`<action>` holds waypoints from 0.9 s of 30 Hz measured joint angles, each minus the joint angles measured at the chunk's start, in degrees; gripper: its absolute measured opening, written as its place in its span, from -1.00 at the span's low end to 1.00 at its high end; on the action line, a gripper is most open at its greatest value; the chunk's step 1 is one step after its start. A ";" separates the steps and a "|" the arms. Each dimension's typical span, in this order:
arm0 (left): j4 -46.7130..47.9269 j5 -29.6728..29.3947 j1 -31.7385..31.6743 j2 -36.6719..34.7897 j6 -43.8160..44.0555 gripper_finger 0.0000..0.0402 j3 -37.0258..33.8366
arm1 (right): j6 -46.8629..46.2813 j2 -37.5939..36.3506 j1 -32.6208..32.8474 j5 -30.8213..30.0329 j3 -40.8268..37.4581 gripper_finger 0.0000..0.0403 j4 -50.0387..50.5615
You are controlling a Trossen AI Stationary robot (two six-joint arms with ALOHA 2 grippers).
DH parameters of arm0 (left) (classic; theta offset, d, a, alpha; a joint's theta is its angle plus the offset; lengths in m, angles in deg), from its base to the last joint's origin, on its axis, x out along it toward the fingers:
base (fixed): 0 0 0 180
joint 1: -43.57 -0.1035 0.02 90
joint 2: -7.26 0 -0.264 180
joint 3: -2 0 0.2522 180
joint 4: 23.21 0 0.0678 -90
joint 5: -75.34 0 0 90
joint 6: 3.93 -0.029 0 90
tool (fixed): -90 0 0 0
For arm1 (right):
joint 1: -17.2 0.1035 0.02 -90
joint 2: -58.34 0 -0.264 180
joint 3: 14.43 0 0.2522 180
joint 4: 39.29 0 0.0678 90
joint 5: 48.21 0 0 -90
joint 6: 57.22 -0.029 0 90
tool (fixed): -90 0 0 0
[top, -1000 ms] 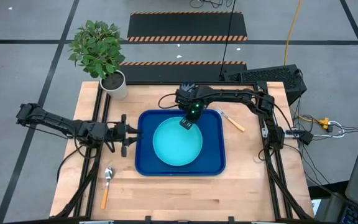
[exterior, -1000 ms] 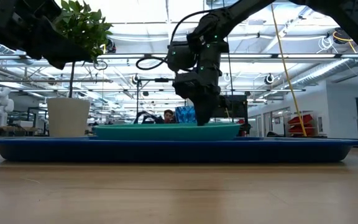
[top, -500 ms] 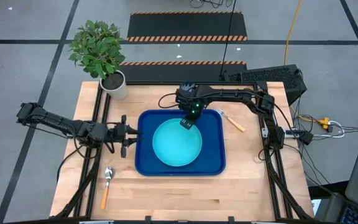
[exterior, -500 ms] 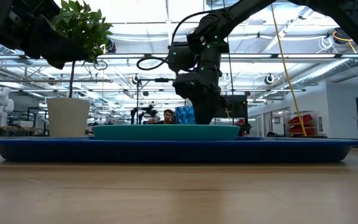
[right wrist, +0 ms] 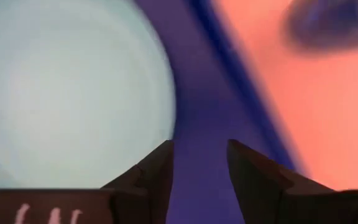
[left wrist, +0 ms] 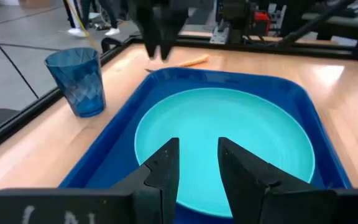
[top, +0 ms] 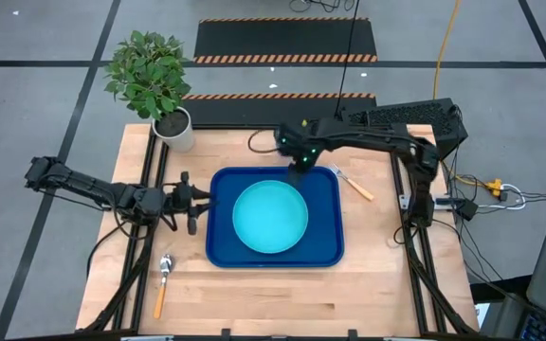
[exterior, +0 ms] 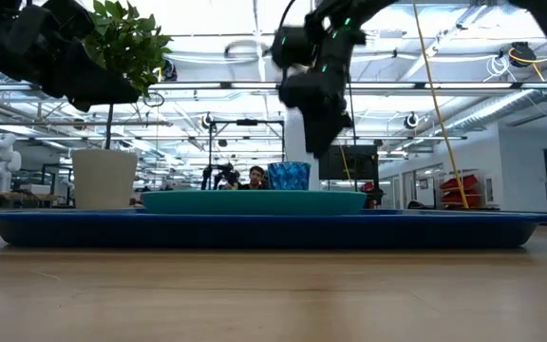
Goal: Pick and place plate/cup/fork/spoon on tray
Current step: Put the blue cup to the top right of the blue plate on the blue serving tray
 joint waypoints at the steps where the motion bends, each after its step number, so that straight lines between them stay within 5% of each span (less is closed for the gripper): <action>1: -0.23 -0.02 -0.33 0.00 0.29 -0.44 0.00 | 2.12 -1.25 -0.29 -1.96 0.00 -0.30 -1.07; 11: -2.11 -0.72 -4.83 0.00 4.72 -0.44 0.00 | 24.93 -4.59 -1.58 -4.70 0.02 -0.31 -3.76; 27: -8.79 -1.52 -15.35 0.07 0.34 -0.44 9.83 | 39.13 -4.61 -6.17 -7.68 0.02 -0.31 -10.41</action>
